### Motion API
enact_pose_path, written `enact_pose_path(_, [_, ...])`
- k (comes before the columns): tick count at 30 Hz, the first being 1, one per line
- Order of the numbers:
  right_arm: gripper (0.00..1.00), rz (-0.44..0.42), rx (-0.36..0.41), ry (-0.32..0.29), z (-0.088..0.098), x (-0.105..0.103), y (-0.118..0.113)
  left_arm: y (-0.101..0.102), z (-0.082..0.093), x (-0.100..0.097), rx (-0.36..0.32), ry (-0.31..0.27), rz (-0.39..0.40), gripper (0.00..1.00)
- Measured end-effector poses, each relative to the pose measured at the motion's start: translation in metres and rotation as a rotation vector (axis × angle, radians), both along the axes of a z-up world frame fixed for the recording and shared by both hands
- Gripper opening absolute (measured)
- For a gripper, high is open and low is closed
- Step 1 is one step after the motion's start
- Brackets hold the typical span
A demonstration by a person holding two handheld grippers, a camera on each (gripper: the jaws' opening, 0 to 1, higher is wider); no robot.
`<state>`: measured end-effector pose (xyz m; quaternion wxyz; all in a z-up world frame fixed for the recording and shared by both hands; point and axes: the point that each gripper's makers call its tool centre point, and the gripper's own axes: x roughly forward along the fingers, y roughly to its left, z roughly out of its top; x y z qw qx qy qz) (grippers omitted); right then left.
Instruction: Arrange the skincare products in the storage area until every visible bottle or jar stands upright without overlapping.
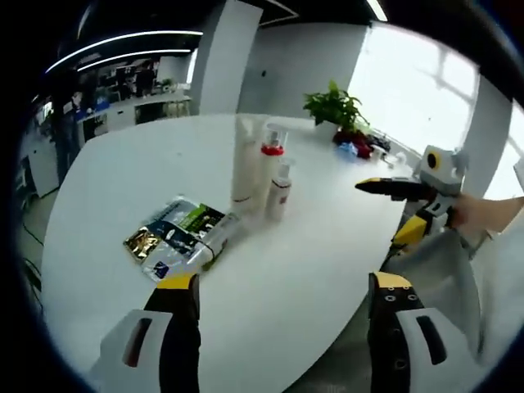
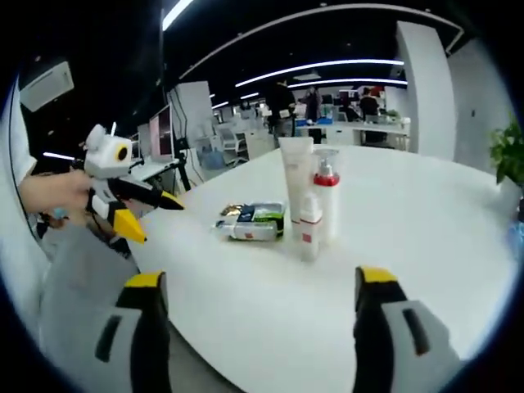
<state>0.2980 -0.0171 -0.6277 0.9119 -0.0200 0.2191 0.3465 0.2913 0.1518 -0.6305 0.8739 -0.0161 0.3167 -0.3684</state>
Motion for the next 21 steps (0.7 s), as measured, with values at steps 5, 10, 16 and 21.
enact_pose_path(5, [0.97,-0.009,0.010,0.006,0.002,-0.006,-0.001,0.010,0.001,-0.005,-0.003,-0.002,0.041,0.89])
enact_pose_path(10, [0.99,-0.013,0.014,0.013,0.004,-0.012,-0.001,0.020,-0.002,-0.012,-0.005,0.004,0.073,0.92])
enact_pose_path(16, [0.99,-0.019,0.020,0.026,0.001,-0.016,0.000,0.025,-0.005,-0.022,0.001,0.012,0.090,0.95])
enact_pose_path(21, [0.99,-0.015,0.012,0.027,0.000,-0.018,0.000,0.029,-0.005,-0.027,0.000,0.016,0.100,0.97])
